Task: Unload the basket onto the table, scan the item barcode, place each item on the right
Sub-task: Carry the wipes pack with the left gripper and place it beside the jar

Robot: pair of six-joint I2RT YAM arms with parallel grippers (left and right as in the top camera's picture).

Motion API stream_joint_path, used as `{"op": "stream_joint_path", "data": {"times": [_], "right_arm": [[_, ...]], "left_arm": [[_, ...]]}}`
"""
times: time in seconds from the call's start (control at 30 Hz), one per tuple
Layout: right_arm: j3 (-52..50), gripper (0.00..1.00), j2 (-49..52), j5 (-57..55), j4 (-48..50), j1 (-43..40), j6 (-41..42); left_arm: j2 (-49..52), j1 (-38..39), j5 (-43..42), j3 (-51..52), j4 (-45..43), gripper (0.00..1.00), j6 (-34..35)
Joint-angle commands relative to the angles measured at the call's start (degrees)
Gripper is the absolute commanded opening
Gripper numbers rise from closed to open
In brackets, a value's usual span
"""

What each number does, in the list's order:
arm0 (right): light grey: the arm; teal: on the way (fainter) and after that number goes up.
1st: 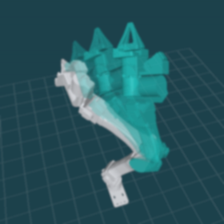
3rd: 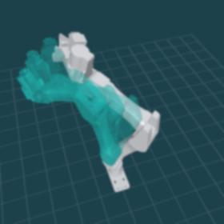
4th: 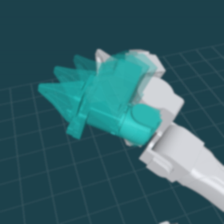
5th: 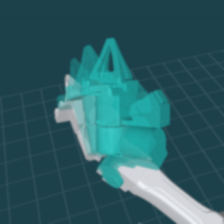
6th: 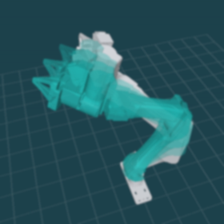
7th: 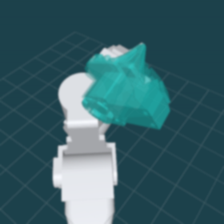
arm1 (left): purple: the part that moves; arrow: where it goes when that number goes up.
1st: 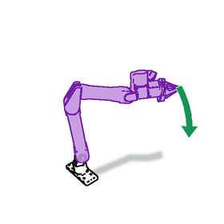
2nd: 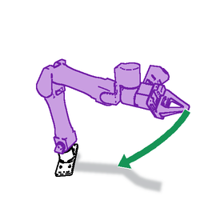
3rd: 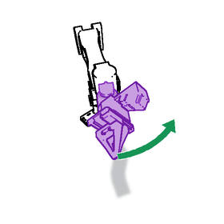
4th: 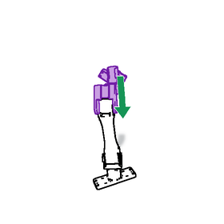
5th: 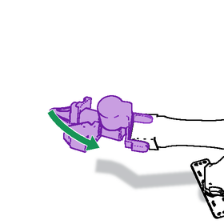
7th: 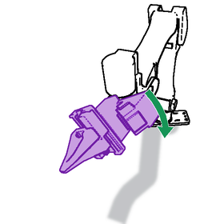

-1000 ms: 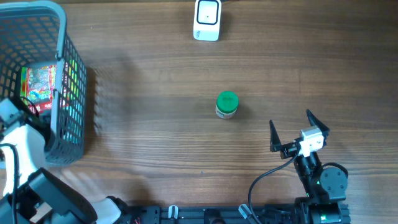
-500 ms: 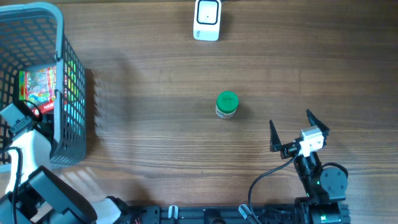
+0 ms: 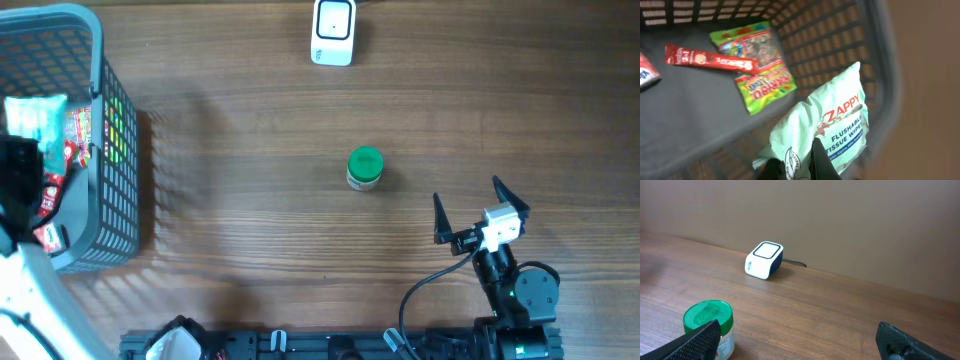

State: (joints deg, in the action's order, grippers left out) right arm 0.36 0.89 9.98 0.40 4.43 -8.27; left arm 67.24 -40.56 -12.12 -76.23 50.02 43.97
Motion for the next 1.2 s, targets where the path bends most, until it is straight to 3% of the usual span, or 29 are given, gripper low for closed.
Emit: {"op": "stream_joint_path", "data": {"times": [0.0, 0.1, 0.23, 0.33, 0.5, 0.63, 0.77, 0.93, 1.17], "right_arm": [[-0.07, 1.00, -0.31, -0.98, 0.17, 0.24, -0.63], [-0.07, 1.00, -0.31, -0.98, 0.17, 0.24, -0.61], [-0.07, 1.00, -0.31, -0.98, 0.17, 0.24, -0.63], [-0.07, 0.99, -0.31, -0.98, 0.17, 0.24, -0.63], [-0.07, 1.00, -0.31, -0.98, 0.17, 0.24, -0.61], [-0.07, 1.00, -0.31, -0.98, 0.17, 0.24, -0.59], [-0.07, 1.00, -0.31, -0.98, 0.17, 0.24, -0.61], [-0.07, 1.00, -0.31, -0.98, 0.17, 0.24, -0.61], [-0.07, 1.00, -0.31, -0.98, 0.17, 0.24, -0.61]], "left_arm": [[-5.27, 0.57, -7.85, -2.73, 2.10, 0.04, -0.28], [-9.11, 3.26, -13.92, -2.73, 3.91, 0.04, -0.26], [-11.82, 10.73, -14.01, -2.71, 6.71, 0.04, 0.00], [-11.26, 20.48, -13.05, -2.03, 8.07, 0.04, 1.31], [-4.90, 40.50, 1.27, 1.03, 8.02, 0.04, 13.92], [3.91, 54.95, 11.28, 3.72, 6.99, 0.04, 29.86], [14.95, 65.66, 16.06, 4.00, 3.72, 0.04, 45.42], [26.64, 71.01, 17.70, 4.00, 2.73, 0.04, 61.83], [36.50, 76.08, 17.16, 4.00, -4.22, 0.04, 68.43]]}}
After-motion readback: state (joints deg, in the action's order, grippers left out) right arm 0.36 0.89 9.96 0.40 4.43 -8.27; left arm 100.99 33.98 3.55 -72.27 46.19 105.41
